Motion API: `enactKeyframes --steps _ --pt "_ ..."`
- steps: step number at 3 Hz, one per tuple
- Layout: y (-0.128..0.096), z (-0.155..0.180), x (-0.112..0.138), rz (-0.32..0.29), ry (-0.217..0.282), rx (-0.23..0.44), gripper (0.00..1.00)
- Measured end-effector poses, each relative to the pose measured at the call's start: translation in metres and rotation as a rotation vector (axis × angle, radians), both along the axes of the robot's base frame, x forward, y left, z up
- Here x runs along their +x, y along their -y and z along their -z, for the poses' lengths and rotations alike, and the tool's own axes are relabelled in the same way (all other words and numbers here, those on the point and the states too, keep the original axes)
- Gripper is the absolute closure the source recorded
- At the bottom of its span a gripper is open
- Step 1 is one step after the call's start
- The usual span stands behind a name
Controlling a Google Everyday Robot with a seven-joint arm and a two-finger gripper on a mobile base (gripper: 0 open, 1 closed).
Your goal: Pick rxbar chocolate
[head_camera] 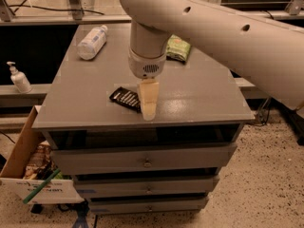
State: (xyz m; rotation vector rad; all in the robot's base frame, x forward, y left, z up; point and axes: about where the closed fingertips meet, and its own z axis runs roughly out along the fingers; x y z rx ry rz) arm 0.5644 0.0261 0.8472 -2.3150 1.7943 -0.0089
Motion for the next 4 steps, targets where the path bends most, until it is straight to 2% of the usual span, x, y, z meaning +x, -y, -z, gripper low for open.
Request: enactKeyframes --steps 1,2,3,4 --pt "0.009 -0.016 -0.002 -0.005 0.068 0.013 0.00" --pt "0.005 -0.024 0.007 -0.025 0.113 0.009 0.00" --pt "-0.006 -0.024 0.020 -0.044 0.127 -0.010 0.00" --pt "-0.013 -0.015 0.035 -0.041 0.111 -0.042 0.00"
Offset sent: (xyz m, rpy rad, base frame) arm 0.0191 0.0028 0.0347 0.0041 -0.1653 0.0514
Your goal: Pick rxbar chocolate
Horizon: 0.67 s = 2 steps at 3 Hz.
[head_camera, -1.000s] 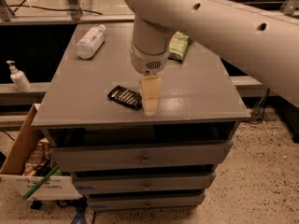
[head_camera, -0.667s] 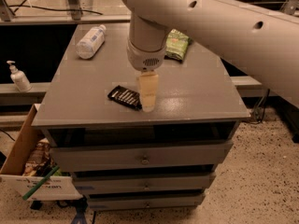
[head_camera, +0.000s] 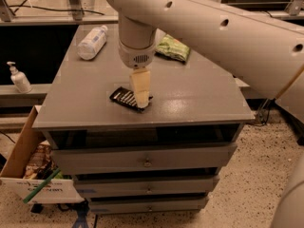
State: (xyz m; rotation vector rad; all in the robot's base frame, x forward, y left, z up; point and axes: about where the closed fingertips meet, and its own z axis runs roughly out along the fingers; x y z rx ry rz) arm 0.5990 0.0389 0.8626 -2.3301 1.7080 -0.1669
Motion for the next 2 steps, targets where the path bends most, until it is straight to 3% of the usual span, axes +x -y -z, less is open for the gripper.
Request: enactKeyframes --steps 2 --pt "0.011 0.023 0.008 0.050 -0.056 -0.039 0.00"
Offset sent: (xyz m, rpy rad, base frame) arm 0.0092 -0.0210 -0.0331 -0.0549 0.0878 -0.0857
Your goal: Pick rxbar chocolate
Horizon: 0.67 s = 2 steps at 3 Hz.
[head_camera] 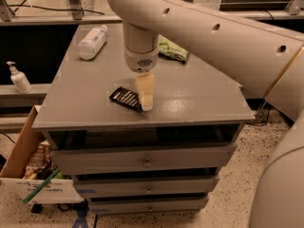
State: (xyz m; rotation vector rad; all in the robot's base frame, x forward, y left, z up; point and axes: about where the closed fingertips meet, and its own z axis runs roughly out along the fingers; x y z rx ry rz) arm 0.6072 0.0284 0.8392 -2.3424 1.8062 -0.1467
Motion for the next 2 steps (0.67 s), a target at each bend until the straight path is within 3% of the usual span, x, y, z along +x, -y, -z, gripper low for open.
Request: enactKeyframes --steps 2 --pt "-0.0050 0.0116 -0.0022 0.010 -0.027 0.001 0.00"
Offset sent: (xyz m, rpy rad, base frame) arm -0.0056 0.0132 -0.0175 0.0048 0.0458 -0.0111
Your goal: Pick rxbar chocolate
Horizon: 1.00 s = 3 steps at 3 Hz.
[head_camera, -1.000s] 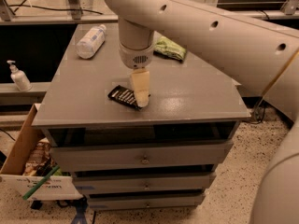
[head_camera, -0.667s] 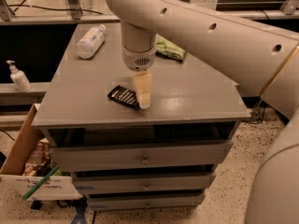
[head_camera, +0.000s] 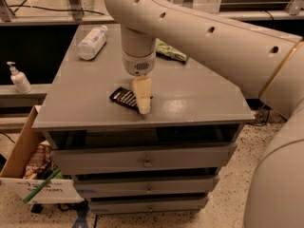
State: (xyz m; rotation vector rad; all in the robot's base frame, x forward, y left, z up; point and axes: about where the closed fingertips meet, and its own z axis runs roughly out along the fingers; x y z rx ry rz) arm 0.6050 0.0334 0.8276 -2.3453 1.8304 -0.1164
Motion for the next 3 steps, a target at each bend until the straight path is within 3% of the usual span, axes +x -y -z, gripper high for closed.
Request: enactKeyframes --steps 1,3 --pt "-0.0055 0.0042 -0.0020 0.000 -0.010 0.001 0.00" --pt "0.0001 0.0067 -0.0017 0.031 -0.015 0.000 0.40"
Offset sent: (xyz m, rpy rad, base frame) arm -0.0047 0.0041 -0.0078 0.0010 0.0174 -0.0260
